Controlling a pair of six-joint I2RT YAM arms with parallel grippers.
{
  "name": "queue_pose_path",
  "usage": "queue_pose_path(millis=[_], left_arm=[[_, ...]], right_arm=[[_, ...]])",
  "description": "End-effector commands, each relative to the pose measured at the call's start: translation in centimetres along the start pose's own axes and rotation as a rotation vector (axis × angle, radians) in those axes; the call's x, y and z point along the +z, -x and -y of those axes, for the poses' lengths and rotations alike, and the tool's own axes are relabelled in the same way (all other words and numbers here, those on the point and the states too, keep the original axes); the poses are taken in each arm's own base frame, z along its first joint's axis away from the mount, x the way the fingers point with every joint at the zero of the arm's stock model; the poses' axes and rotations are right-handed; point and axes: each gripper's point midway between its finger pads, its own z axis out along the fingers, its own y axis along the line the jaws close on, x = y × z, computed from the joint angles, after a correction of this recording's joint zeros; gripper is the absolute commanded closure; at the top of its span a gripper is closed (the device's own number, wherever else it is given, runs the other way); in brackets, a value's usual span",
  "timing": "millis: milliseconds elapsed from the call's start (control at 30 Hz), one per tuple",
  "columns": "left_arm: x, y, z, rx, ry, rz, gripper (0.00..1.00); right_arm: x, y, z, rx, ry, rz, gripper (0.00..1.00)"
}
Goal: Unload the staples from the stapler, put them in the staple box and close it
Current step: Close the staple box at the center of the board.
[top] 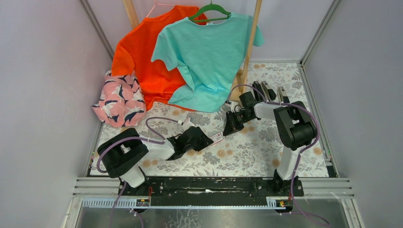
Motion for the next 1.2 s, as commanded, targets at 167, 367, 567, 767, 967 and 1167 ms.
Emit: queue_pose_path(millis=[167, 367, 567, 767, 967, 1167], left_arm=[[0.6, 0.4, -0.3, 0.018, 0.004, 0.003, 0.67], [0.8, 0.3, -0.3, 0.017, 0.002, -0.002, 0.67], [0.4, 0.5, -0.7, 0.012, 0.002, 0.004, 0.65], [-0.3, 0.8, -0.4, 0.047, -0.009, 0.008, 0.57], [-1.3, 1.4, 0.2, 0.08, -0.024, 0.028, 0.53], [-2.6, 1.8, -1.0, 0.106, -0.004, 0.052, 0.58]], right_arm=[[0.6, -0.6, -0.6, -0.032, -0.006, -0.045, 0.81], [0.7, -0.7, -0.8, -0.036, 0.0, -0.052, 0.8], [0.0, 0.0, -1.3, -0.053, 0.007, -0.034, 0.73], [-1.0, 0.7, -1.5, -0.05, 0.02, -0.001, 0.7], [-1.4, 0.8, -1.1, -0.041, 0.022, 0.005, 0.69], [-1.4, 0.8, -0.4, -0.036, -0.011, 0.013, 0.77]])
